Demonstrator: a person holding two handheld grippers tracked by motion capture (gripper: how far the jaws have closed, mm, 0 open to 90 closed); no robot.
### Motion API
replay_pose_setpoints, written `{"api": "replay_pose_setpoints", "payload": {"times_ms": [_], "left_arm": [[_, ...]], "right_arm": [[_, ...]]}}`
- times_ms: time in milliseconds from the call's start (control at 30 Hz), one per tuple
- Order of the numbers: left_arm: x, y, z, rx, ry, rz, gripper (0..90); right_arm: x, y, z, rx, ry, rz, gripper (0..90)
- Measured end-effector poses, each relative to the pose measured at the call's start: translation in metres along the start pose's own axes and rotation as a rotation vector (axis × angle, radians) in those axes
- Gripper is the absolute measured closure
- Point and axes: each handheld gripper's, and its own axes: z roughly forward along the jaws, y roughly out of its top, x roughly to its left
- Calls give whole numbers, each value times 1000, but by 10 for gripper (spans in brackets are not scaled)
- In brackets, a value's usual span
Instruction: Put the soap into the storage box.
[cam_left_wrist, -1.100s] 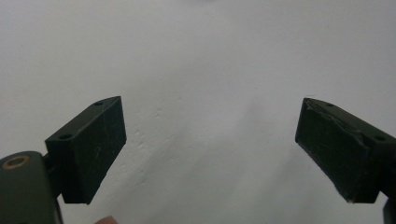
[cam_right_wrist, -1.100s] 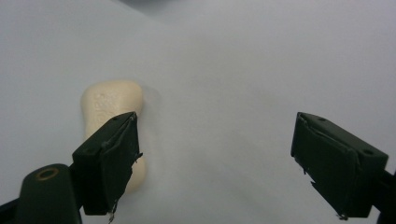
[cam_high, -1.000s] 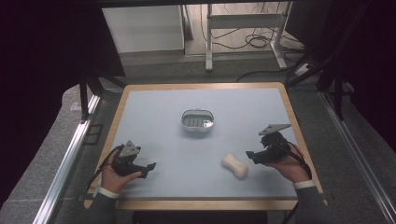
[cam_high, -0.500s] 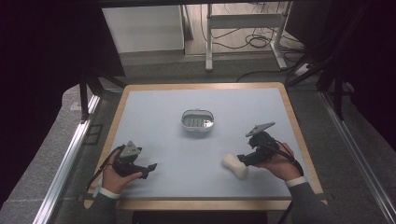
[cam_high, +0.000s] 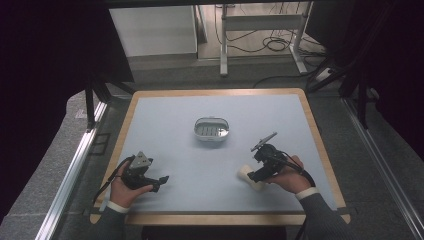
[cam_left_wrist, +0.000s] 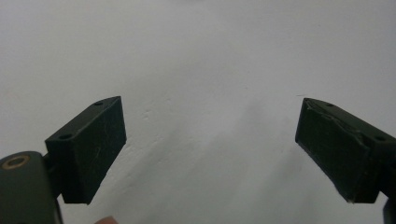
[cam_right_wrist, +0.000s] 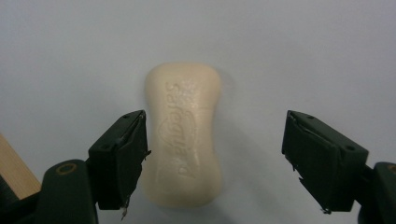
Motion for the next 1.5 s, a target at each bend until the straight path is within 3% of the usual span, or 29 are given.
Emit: {"api": "replay_pose_setpoints", "payload": {"times_ms": [233, 533, 867, 1200, 1500], "left_arm": [[0, 0, -2, -7, 0, 1, 92], [-1, 1, -3, -6, 1, 9, 92], [-1, 1, -2, -1, 3, 12, 92], [-1, 1, -3, -3, 5, 12, 92], [-1, 1, -1, 3, 3, 14, 92]], "right_arm": [[11, 6, 18, 78, 4, -28, 241], [15, 9, 31, 154, -5, -19, 299], [15, 11, 36, 176, 7, -10, 489], [14, 13, 35, 204, 10, -9, 497], [10, 13, 27, 176, 16, -8, 498]]}}
